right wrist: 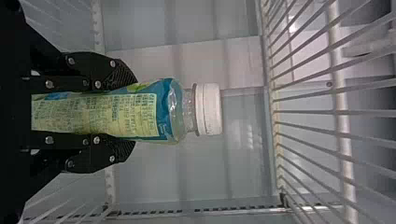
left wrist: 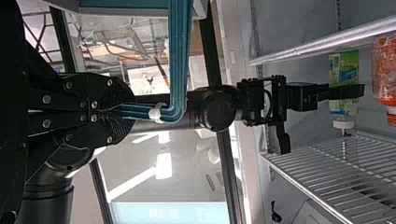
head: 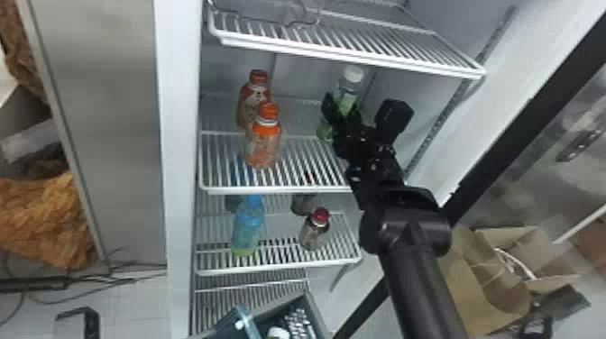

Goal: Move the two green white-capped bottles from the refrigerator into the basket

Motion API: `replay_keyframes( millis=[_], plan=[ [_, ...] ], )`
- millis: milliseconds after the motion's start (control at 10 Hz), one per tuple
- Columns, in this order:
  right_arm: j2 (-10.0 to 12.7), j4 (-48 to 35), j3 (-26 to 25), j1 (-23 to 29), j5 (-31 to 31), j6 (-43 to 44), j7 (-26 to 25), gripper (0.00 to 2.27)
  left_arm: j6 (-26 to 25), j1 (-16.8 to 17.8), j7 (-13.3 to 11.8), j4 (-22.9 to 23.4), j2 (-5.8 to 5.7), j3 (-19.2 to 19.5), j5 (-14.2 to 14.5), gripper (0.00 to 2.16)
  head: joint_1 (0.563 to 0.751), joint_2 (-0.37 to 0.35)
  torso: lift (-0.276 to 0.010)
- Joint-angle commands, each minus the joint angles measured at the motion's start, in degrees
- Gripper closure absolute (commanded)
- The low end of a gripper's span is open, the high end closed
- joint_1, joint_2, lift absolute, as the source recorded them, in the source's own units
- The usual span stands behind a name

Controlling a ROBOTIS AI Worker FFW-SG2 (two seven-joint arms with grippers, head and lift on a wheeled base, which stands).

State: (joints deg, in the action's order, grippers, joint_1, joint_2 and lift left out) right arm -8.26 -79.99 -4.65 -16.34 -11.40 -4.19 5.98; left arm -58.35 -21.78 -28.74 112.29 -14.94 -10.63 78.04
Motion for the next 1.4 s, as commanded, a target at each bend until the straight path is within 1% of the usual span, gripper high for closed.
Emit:
replay_keyframes(
  millis=[0,500,1100,1300],
  plan=[
    [0.00,-4.45,-0.14,2.70,0.31,-1.16,0.00,0.90,0.00,-0.01,0.00,0.00,0.00,0.01,0.00,1.21,0.695,-0.350,-0.004],
    [-0.09,-19.78,-1.17,12.82,-0.49,-6.08,0.35,0.90,0.14,-0.43,0.00,0.00,0.00,0.35,0.00,1.21,0.695,-0.350,-0.004],
    [-0.09,-33.98,-2.89,22.81,-2.88,-10.72,1.41,0.90,0.28,-0.85,-0.09,0.28,0.09,0.69,-0.11,1.21,0.695,-0.350,-0.004],
    [-0.09,-40.17,-3.92,27.73,-4.26,-13.39,1.76,0.90,0.28,-1.00,-0.09,0.28,0.18,0.92,-0.11,1.21,0.695,-0.350,-0.004]
  ],
)
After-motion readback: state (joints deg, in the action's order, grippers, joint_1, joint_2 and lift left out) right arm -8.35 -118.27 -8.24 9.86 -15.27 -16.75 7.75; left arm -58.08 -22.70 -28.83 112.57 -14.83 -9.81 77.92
